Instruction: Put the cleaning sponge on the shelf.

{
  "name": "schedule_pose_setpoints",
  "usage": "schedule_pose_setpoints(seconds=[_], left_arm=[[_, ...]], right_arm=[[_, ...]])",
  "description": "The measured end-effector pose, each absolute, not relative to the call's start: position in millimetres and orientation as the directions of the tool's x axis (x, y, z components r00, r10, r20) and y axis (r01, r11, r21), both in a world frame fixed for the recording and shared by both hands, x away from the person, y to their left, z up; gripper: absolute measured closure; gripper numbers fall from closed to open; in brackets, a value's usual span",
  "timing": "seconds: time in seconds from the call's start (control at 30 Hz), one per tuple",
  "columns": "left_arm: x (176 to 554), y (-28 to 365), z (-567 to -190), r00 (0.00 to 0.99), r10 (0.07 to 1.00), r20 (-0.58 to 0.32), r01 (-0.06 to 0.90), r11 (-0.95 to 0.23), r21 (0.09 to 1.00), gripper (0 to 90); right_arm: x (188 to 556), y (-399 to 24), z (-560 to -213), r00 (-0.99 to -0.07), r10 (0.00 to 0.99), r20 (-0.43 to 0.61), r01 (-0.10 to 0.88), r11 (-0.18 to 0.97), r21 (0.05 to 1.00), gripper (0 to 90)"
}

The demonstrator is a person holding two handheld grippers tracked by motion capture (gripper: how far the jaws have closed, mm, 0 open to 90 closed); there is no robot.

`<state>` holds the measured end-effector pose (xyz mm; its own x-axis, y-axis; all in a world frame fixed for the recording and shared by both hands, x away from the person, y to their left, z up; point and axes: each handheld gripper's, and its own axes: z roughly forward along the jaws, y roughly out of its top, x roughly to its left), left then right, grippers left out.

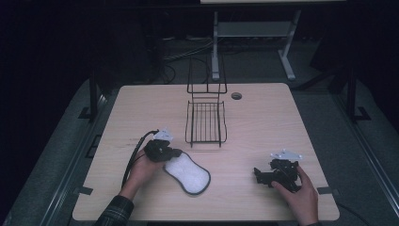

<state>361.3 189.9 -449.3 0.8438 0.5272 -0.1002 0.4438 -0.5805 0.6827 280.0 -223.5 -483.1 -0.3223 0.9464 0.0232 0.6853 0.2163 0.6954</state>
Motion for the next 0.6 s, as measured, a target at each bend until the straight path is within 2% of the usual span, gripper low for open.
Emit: schedule_pose_setpoints(seconds=[0.6], left_arm=[[340, 218, -448, 0.820, 0.558, -0.124, 0.483, -0.560, 0.674, 89.5]], right_arm=[[280, -224, -483, -0.325, 0.946, 0.023, 0.684, 0.218, 0.696, 0.0]])
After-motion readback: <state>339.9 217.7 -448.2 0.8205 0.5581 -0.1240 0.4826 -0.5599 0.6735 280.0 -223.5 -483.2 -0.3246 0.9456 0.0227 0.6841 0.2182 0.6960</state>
